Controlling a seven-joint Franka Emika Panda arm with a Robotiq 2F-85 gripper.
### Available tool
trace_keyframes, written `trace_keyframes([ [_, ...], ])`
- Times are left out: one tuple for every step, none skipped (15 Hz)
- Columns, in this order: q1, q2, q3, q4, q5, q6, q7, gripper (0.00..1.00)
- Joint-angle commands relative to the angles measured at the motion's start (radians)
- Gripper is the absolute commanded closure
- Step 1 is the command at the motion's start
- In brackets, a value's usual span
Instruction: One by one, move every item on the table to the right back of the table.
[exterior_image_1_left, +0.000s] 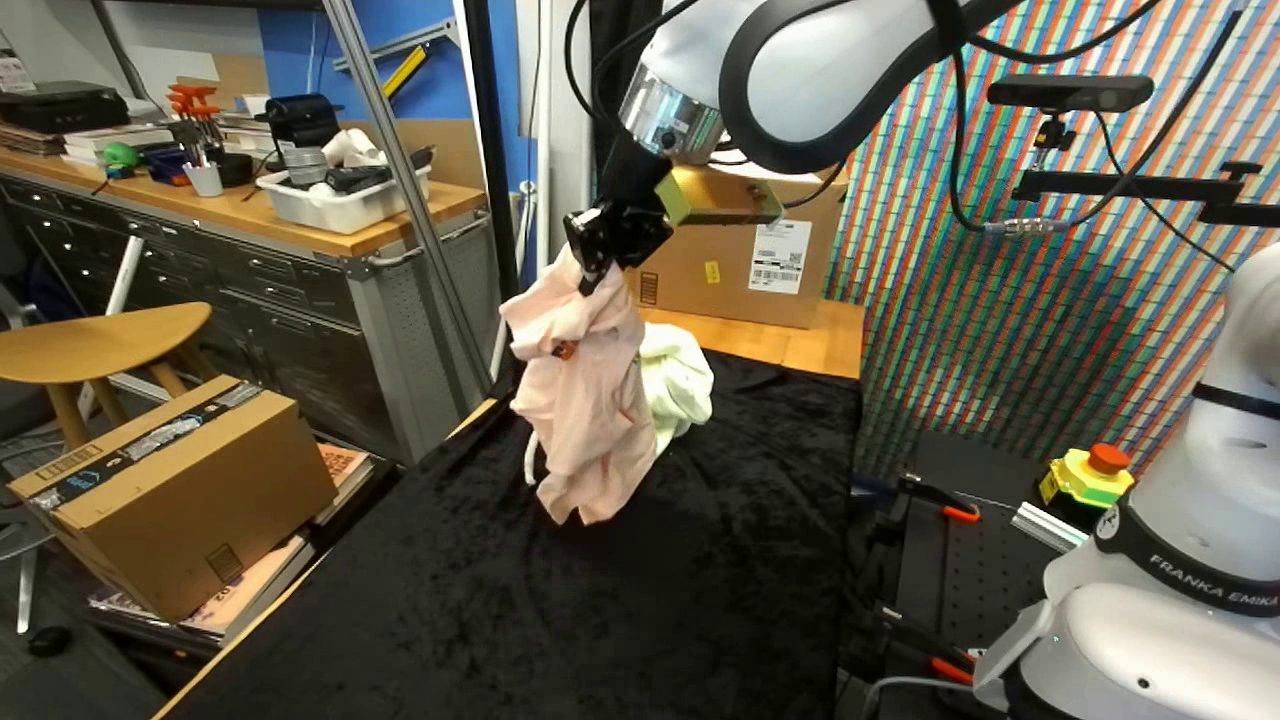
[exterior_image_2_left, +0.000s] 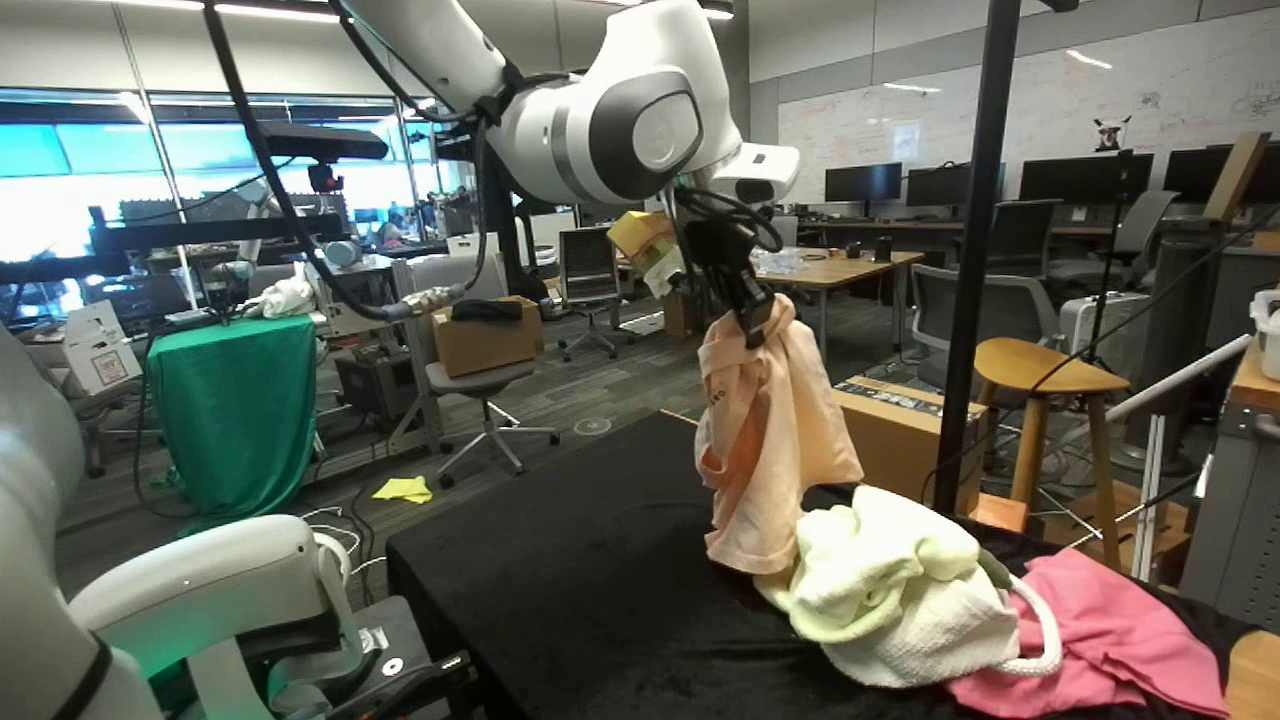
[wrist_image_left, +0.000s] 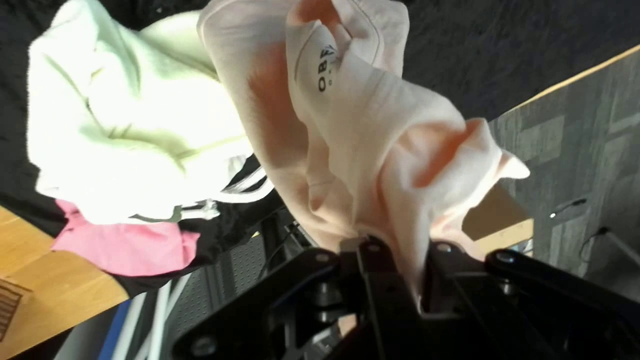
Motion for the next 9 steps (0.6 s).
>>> trace_keyframes([
  [-0.071, -0.004, -0.016, 0.005, -0.124, 0.058, 0.194, 0.87],
  [-0.090, 0.002, -0.022, 0.010, -0.164, 0.062, 0.254, 0.87],
  [-0.107, 0.008, -0.029, 0.016, -0.217, 0.063, 0.328, 0.87],
  [-0.126, 0.012, -0.031, 0.022, -0.267, 0.058, 0.400, 0.87],
  [-0.143, 0.015, -0.034, 0.030, -0.321, 0.051, 0.478, 0.87],
  [-0.160, 0.020, -0.035, 0.037, -0.372, 0.045, 0.553, 0.87],
  [-0.177, 0.022, -0.034, 0.048, -0.423, 0.032, 0.627, 0.87],
  [-0.195, 0.025, -0.032, 0.057, -0.478, 0.025, 0.705, 0.87],
  [-0.208, 0.026, -0.028, 0.069, -0.526, 0.007, 0.781, 0.89],
])
